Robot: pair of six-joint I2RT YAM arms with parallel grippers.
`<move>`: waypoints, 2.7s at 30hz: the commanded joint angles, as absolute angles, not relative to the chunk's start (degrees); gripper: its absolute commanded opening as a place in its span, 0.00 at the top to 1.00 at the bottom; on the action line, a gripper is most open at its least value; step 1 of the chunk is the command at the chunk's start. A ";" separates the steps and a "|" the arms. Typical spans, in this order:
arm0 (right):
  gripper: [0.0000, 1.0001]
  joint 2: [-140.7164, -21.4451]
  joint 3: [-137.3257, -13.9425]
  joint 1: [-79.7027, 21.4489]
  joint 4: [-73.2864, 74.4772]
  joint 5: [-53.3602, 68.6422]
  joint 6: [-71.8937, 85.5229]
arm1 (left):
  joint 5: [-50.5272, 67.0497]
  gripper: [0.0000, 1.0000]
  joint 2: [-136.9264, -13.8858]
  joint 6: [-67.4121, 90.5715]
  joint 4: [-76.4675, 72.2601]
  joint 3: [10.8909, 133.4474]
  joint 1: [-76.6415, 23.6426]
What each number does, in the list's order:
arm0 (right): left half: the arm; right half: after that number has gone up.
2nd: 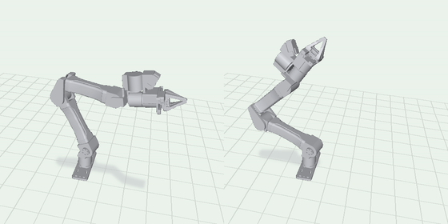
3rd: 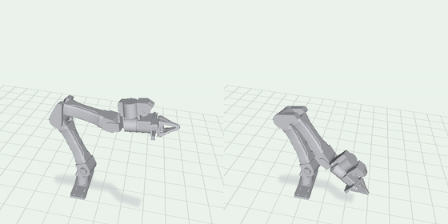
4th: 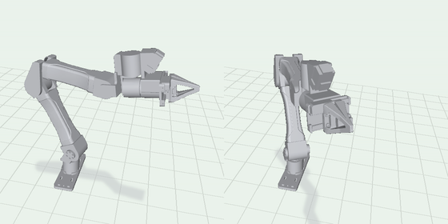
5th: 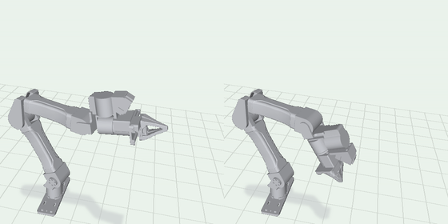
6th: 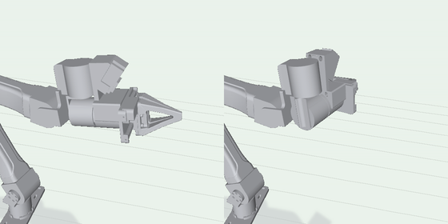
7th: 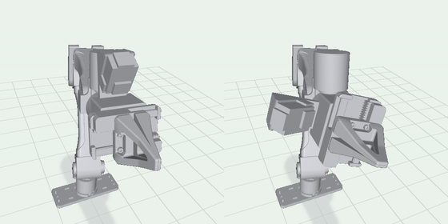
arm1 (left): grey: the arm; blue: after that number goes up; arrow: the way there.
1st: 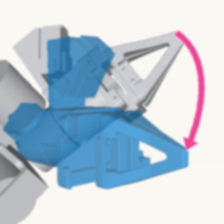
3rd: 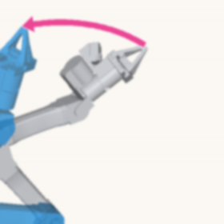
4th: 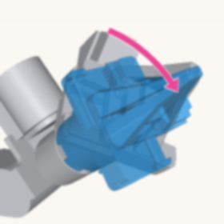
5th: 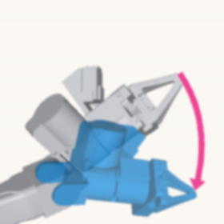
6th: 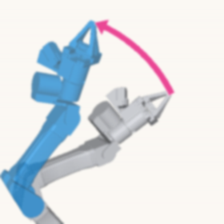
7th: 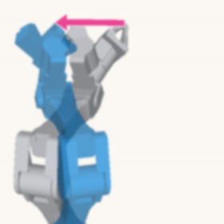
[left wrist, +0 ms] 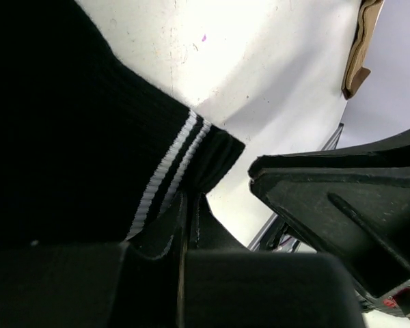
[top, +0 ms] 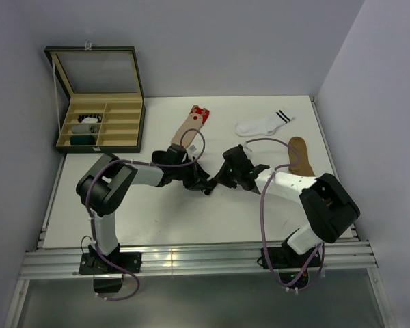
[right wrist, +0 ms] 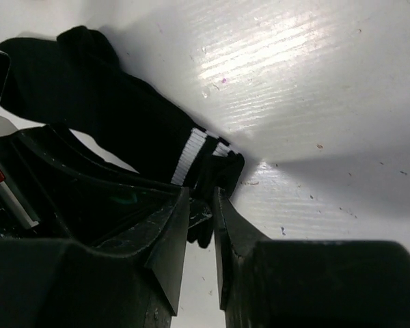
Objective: Roll the socks
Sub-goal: Roll the sock at the center of the board.
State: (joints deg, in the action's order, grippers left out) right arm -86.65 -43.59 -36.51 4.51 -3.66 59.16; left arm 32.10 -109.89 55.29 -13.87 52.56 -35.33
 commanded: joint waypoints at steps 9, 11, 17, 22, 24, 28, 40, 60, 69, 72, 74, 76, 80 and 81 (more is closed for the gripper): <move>0.80 -91.14 -46.84 -36.74 0.79 -3.43 59.41 | 31.99 1.00 -110.65 57.30 -16.08 51.24 -34.28; 0.82 -92.10 -47.11 -36.74 0.27 -2.99 58.98 | 32.25 1.00 -110.83 57.39 -16.17 51.24 -34.19; 0.87 -95.44 -49.30 -36.83 0.44 -2.02 57.66 | 32.87 1.00 -111.53 57.74 -16.35 51.24 -34.19; 0.89 -97.73 -50.18 -36.83 0.96 -2.11 57.83 | 32.78 1.00 -111.18 57.75 -16.00 51.15 -34.19; 0.91 -99.14 -50.71 -36.83 2.10 -2.11 57.83 | 32.70 0.99 -110.92 57.48 -14.94 51.42 -34.19; 0.93 -100.55 -51.06 -36.83 4.13 -1.93 58.27 | 30.95 0.89 -109.34 56.16 -12.84 51.59 -34.19; 0.94 -101.86 -52.65 -36.83 7.03 -1.23 58.27 | 19.96 0.62 -99.50 51.51 -4.66 50.36 -35.42; 0.94 -102.57 -53.53 -36.83 7.12 -0.26 58.01 | 0.27 0.60 -99.66 38.85 4.83 57.65 -46.40; 0.95 -102.74 -53.53 -36.74 7.03 1.14 58.01 | -3.52 0.68 -101.78 37.18 7.38 60.91 -49.04; 0.95 -102.57 -53.61 -36.83 6.94 1.32 58.01 | -3.25 0.74 -102.13 37.18 7.56 60.91 -49.13; 0.94 -102.48 -53.53 -36.83 6.68 1.49 58.10 | -2.99 0.77 -102.39 37.09 7.65 60.91 -49.13; 0.94 -102.48 -53.26 -36.83 6.07 2.28 58.27 | -2.81 0.85 -102.74 37.26 7.82 60.91 -49.13; 0.94 -100.55 -52.47 -36.74 3.43 3.60 57.31 | -1.50 1.00 -103.10 37.88 8.44 61.09 -48.78; 0.94 -98.98 -52.21 -36.83 2.30 3.60 57.04 | -0.62 0.99 -102.92 38.23 7.65 60.65 -48.00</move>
State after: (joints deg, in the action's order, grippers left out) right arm -100.40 -52.90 -36.07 3.03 2.68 58.43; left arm -2.55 -102.28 39.86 8.49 59.00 -47.79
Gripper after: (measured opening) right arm 0.057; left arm 0.045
